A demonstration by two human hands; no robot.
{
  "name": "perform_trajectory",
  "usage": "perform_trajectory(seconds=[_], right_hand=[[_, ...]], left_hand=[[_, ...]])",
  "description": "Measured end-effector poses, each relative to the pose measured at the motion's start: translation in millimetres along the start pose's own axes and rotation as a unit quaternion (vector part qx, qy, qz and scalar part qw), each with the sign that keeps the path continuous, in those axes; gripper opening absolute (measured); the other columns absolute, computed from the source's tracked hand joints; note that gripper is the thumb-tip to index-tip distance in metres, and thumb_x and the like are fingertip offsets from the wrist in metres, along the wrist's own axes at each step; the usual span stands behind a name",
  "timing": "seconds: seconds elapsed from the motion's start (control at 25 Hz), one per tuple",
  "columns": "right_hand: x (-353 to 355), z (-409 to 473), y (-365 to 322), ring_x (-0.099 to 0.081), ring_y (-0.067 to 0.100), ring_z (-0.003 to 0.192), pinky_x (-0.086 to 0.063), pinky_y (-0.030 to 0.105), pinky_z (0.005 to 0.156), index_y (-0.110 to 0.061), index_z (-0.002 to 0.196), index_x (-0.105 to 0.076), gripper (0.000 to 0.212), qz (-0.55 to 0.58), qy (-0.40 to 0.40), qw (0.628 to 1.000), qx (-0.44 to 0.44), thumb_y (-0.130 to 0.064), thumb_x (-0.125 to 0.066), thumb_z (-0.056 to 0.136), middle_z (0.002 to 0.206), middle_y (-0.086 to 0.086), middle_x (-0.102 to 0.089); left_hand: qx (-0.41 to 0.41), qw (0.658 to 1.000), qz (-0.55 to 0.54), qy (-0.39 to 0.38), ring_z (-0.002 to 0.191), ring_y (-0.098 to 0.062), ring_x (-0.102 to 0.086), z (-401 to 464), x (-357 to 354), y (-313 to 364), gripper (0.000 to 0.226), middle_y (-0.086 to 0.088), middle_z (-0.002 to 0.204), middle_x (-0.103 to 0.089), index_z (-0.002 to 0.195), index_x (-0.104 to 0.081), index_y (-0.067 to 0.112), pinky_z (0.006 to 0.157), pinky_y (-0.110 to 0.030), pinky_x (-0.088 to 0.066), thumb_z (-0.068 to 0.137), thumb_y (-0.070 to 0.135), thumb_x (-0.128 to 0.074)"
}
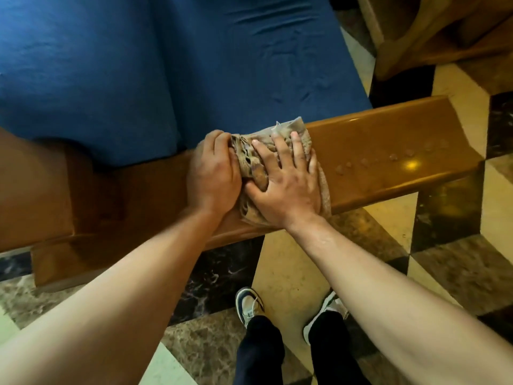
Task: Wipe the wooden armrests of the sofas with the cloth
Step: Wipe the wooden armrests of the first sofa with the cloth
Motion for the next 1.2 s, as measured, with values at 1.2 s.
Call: perform_trajectory(seconds=[1.2], right_hand=[[34.9,-66.8,146.1,-0.036,0.038,0.152,-0.029,0.066,0.117,-0.031,0.15,-0.054,0.065,0.008,0.167,0.986,0.026,-0.064,-0.046,0.095,0.162,0.009,-0.045]], left_hand=[[-0.013,0.994,0.109,-0.01,0.122,-0.037,-0.047,10.6,-73.3,95.9,0.032,-0.019,0.129,-0.055,0.124,-0.057,0.004,0.109,-0.054,-0.038,0.103,0.022,-0.04]])
Point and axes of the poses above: each hand's wrist, its own z-axis towards the middle knuckle, its own x-axis out of the back of the hand, y = z × x, the point moved 6 cm from there along z, towards the middle knuckle
